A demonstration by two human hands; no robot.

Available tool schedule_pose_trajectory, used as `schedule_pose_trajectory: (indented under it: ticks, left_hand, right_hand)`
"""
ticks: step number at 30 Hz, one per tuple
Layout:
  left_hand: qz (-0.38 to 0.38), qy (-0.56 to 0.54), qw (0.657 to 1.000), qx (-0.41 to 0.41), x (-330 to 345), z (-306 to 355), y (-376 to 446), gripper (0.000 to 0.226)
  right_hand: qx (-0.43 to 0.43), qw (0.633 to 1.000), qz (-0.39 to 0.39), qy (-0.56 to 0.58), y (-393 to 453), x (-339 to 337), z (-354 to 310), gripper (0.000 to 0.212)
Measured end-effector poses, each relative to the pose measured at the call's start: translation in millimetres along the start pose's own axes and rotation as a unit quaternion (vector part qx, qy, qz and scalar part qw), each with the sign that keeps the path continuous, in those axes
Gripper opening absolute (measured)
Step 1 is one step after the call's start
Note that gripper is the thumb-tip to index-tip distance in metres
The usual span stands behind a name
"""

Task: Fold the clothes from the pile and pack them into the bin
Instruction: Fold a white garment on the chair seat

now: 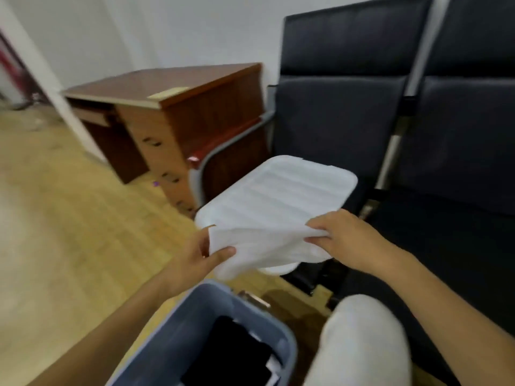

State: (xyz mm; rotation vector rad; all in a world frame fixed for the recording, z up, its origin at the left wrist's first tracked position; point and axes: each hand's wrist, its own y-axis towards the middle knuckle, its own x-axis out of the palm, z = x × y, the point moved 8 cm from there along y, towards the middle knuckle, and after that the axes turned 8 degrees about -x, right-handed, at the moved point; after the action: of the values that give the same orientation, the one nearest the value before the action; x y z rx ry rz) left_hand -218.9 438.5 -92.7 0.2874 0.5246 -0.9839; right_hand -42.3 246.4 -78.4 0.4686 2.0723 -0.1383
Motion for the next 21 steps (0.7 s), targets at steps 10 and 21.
schedule_pose_trajectory:
  ticks: [10, 21]
  left_hand:
    - [0.099, 0.012, 0.978, -0.181, -98.7, -180.6, -144.5, 0.048]
    - [-0.125, 0.112, 0.968, -0.188, 0.9, -251.6, -193.2, 0.037]
  right_hand:
    - [-0.084, 0.957, -0.276, -0.042, 86.7, 202.9, -130.0, 0.039]
    - [-0.019, 0.866, -0.467, -0.175, 18.4, 285.9, -63.6, 0.046]
